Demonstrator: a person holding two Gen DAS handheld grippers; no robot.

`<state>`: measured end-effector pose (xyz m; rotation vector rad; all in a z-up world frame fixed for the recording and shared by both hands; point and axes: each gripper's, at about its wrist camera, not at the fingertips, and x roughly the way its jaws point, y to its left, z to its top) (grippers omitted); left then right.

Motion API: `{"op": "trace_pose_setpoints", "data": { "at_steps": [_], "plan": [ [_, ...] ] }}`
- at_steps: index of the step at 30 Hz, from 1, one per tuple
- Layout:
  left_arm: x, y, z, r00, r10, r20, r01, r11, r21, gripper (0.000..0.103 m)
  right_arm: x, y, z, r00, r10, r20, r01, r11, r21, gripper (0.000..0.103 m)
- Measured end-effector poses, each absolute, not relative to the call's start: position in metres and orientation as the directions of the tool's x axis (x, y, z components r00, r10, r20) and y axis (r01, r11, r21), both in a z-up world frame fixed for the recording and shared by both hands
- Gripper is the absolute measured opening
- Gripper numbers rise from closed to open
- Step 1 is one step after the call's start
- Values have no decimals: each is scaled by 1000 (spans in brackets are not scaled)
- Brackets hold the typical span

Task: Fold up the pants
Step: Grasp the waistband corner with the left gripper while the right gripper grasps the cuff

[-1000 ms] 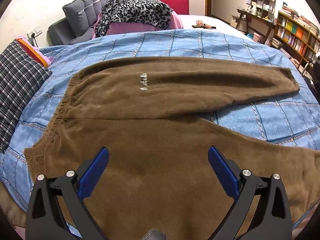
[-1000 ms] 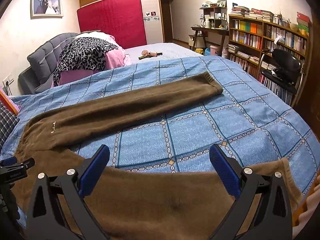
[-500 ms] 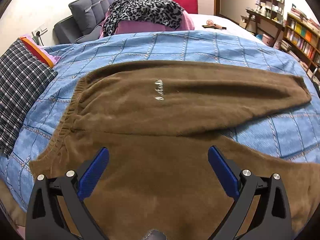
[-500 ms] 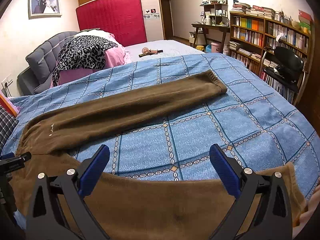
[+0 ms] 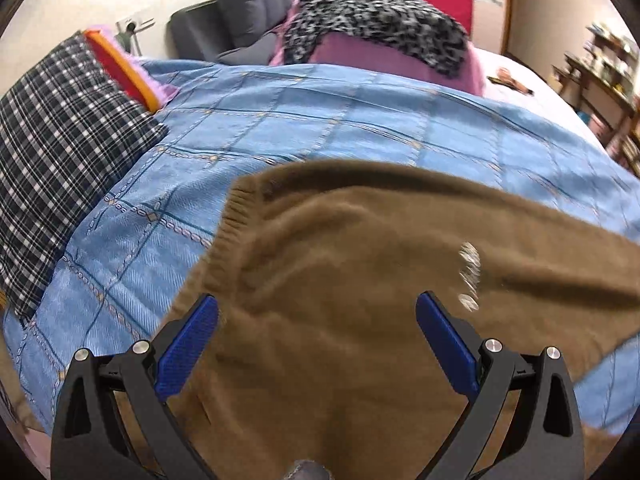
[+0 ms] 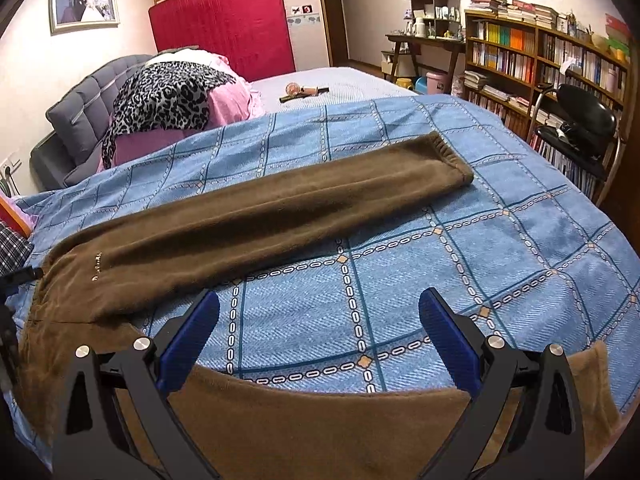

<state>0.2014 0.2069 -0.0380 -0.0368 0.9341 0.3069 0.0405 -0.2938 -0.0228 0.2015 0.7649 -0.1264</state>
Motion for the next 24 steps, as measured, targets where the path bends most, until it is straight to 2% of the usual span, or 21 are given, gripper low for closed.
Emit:
{"op": "trace_pose_setpoints", "data": {
  "at_steps": [7,12,17,21,24],
  "plan": [
    [256,260,-52,550,299,-780,-356,929,105,98,59,-287,-33,691,-35,-722,172,978,117,101],
    [298,288,-75,534,231,-813,-363,932,27,98,69,-283,-40,676,-33,-737,165,981,107,101],
    [330,301,-96,492,283,-823,-385,919,86,98,77,-287,-46,661,-43,-749,173,980,96,101],
    [347,311,-115,442,240,-864,-403,914,48,98,84,-293,-52,652,-45,-757,182,978,99,101],
    [349,312,-117,450,229,-863,-401,915,33,98,94,-305,-53,662,-76,-746,188,980,67,101]
  ]
}}
